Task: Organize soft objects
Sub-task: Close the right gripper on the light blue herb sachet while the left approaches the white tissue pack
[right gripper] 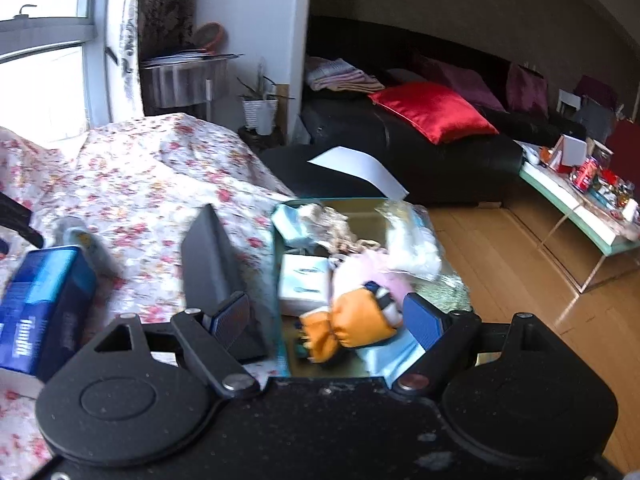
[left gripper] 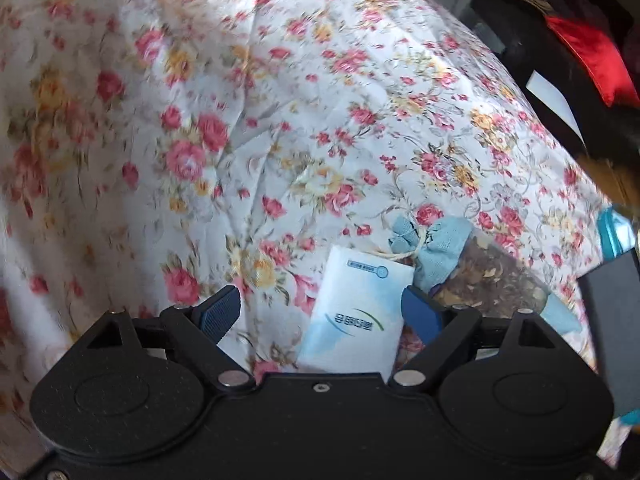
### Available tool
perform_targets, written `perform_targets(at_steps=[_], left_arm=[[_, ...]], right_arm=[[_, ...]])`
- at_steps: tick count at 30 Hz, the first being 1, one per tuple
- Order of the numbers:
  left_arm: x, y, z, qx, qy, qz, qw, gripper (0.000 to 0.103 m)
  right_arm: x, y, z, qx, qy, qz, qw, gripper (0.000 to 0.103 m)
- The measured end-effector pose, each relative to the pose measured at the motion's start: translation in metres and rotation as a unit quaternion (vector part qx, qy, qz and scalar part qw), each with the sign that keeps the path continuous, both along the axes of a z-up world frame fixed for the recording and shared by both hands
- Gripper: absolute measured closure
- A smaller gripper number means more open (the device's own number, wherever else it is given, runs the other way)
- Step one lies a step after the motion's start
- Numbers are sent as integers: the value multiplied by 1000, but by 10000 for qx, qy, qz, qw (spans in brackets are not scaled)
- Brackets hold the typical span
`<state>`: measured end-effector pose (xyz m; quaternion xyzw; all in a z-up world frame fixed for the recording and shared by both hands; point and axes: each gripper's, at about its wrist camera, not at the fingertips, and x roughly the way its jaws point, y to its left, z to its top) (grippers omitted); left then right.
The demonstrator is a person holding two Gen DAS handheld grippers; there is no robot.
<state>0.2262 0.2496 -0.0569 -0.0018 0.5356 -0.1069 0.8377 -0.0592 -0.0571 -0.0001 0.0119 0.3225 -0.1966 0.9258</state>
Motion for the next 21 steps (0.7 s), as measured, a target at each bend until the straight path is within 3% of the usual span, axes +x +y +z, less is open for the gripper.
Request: perform_targets(at_steps=[3, 6, 10, 14, 21], left_arm=[[-2, 1, 3, 209, -32, 44, 9998, 19], [-1, 1, 7, -289, 211, -119, 9993, 19], [-3, -5, 10, 15, 112, -154, 9998, 19], [2, -1, 5, 2, 257, -54, 9997, 19], [6, 0, -7, -43, 468, -22, 9989, 19]], right_arm=[[5, 13, 8, 198, -49, 136, 9997, 19], [24, 28, 11, 279, -6, 361, 9990, 19], [55, 51, 13, 466, -27, 752, 9961, 19], [86, 73, 13, 720, 37, 1187, 9903, 19], [145, 117, 13, 460, 463, 1900, 9796, 19]])
